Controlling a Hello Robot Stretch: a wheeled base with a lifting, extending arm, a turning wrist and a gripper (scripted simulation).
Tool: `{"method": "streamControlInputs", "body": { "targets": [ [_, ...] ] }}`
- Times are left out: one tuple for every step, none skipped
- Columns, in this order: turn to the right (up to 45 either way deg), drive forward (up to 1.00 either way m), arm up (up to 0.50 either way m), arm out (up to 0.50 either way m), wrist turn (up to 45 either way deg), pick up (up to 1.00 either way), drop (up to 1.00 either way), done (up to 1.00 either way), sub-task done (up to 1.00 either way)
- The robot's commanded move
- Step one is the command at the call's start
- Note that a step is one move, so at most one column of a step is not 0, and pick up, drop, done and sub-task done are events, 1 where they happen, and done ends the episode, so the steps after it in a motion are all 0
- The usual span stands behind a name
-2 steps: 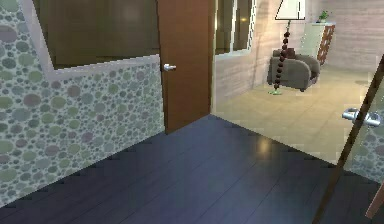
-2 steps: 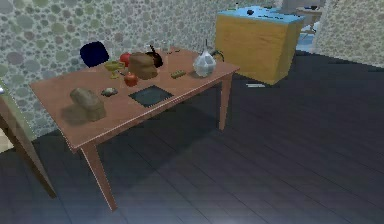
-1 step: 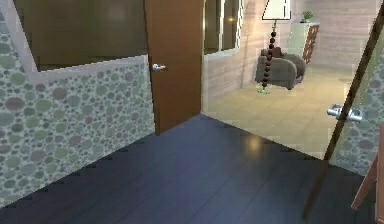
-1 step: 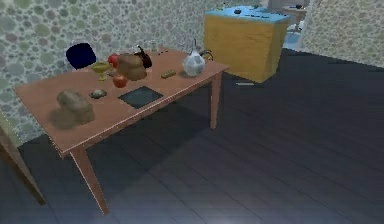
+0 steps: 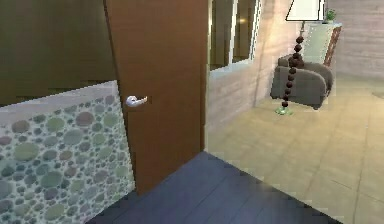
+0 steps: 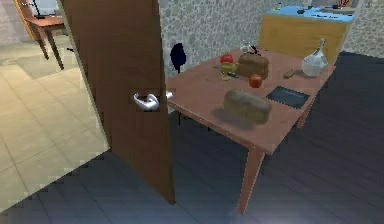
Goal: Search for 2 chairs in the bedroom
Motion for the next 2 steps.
{"method": "streamControlInputs", "body": {
  "targets": [
    [0.0,0.35,0.00,0.00,0.0,0.00,0.00,0.00,0.00],
    [39.0,0.00,0.00,0.00,0.0,0.00,0.00,0.00,0.00]
  ]
}}
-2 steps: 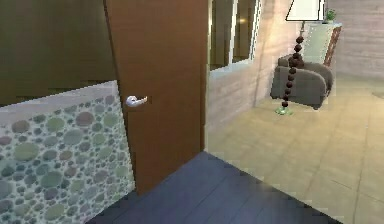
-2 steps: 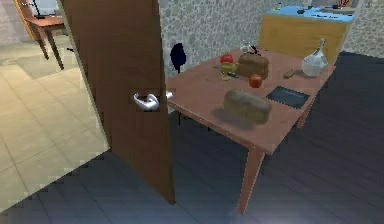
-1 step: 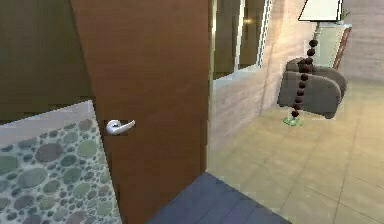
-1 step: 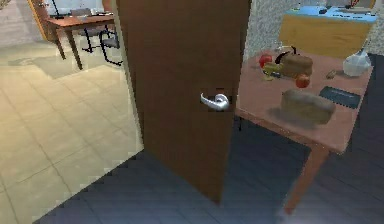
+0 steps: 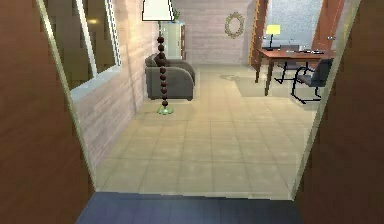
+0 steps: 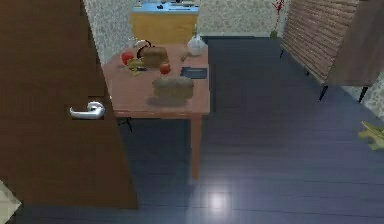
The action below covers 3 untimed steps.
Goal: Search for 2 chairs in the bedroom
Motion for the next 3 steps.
{"method": "streamControlInputs", "body": {
  "targets": [
    [0.0,1.00,0.00,0.00,0.0,0.00,0.00,0.00,0.00],
    [6.0,0.00,0.00,0.00,0.0,0.00,0.00,0.00,0.00],
    [3.0,0.00,0.00,0.00,0.0,0.00,0.00,0.00,0.00]
  ]
}}
